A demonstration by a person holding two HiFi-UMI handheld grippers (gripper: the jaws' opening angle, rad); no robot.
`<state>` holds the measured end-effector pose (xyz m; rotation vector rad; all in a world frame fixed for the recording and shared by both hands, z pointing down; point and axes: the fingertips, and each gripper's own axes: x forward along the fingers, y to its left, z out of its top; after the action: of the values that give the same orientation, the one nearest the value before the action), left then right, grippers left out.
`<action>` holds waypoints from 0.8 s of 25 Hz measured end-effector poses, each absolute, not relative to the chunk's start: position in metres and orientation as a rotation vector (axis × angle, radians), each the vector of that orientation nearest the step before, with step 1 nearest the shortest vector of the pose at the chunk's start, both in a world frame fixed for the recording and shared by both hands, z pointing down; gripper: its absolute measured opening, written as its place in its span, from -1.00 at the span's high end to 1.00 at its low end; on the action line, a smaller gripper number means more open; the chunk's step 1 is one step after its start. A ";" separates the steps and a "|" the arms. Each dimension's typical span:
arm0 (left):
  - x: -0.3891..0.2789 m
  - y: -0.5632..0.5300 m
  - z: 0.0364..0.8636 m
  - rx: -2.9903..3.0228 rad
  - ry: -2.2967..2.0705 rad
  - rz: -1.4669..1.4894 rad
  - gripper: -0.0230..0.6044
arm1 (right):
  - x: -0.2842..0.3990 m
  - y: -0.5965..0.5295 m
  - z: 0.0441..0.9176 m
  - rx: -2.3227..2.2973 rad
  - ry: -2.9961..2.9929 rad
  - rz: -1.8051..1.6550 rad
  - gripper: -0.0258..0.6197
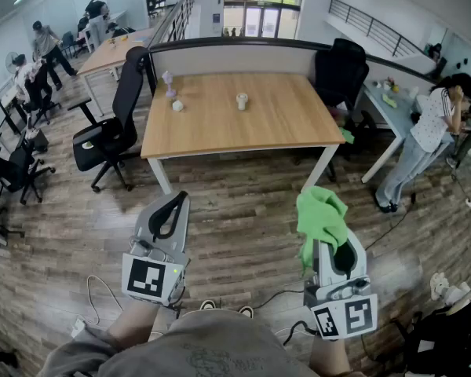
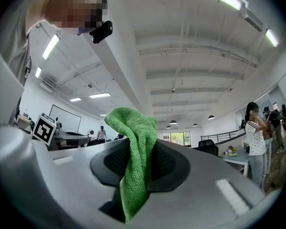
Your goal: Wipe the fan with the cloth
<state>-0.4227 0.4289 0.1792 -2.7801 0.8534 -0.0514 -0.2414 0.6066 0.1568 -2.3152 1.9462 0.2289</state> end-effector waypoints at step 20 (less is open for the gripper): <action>-0.365 0.455 0.205 -2.788 0.904 -0.003 0.38 | -0.188 0.629 0.191 -2.215 2.031 0.136 0.62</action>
<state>-0.3653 0.4546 0.2047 -2.7882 0.9041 -0.0033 -0.1879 0.6288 0.1907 -2.2153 2.0309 0.1356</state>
